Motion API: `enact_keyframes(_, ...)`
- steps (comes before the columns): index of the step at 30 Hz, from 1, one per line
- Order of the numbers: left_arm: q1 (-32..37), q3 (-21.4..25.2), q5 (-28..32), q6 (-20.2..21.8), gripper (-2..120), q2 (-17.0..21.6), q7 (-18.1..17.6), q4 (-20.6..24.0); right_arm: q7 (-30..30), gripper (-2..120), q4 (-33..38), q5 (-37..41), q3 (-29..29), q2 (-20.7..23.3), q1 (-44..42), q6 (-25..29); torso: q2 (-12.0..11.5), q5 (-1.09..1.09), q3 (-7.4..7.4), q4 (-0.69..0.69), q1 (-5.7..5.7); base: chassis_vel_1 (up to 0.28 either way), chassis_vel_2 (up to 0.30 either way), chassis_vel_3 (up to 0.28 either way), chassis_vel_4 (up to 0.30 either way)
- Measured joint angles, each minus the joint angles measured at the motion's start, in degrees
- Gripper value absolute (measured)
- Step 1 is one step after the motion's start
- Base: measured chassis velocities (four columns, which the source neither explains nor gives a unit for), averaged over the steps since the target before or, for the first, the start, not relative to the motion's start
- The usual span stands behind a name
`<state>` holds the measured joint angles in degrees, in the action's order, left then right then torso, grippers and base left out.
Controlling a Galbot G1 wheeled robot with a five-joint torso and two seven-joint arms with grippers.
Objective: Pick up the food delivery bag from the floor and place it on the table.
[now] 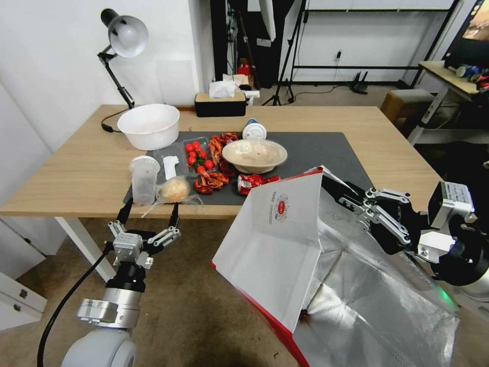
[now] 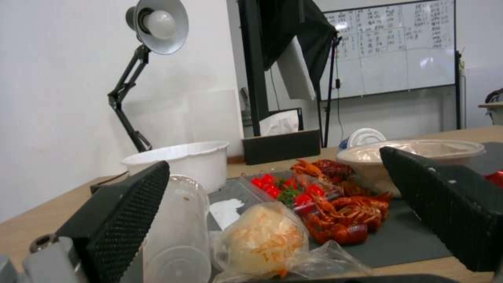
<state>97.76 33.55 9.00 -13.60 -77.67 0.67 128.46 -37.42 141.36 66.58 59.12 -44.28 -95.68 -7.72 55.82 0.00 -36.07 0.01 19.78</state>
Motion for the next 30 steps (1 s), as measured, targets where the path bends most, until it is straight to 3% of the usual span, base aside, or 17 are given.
enact_keyframes(12,0.4,0.0,-0.9,-0.1,100,-0.2,0.0,0.5,3.7,0,0.4,2.1,-0.2,0.0,1.1,1.0,-0.3,0.0,0.17,0.0,-0.14,0.0,0.0,0.0,0.0)
enact_keyframes(22,0.3,-0.2,-1.1,-0.1,100,-0.2,0.1,0.4,13.3,0,0.8,8.5,0.4,2.0,4.6,3.6,-0.5,0.0,0.26,-0.01,-0.22,0.0,0.0,0.0,0.0)
enact_keyframes(30,0.5,-0.4,-1.5,-0.1,100,-0.4,0.1,0.4,23.1,0,-0.3,14.0,-0.8,5.4,12.7,4.8,-0.5,0.0,0.3,0.0,-0.25,0.0,0.0,0.0,0.0)
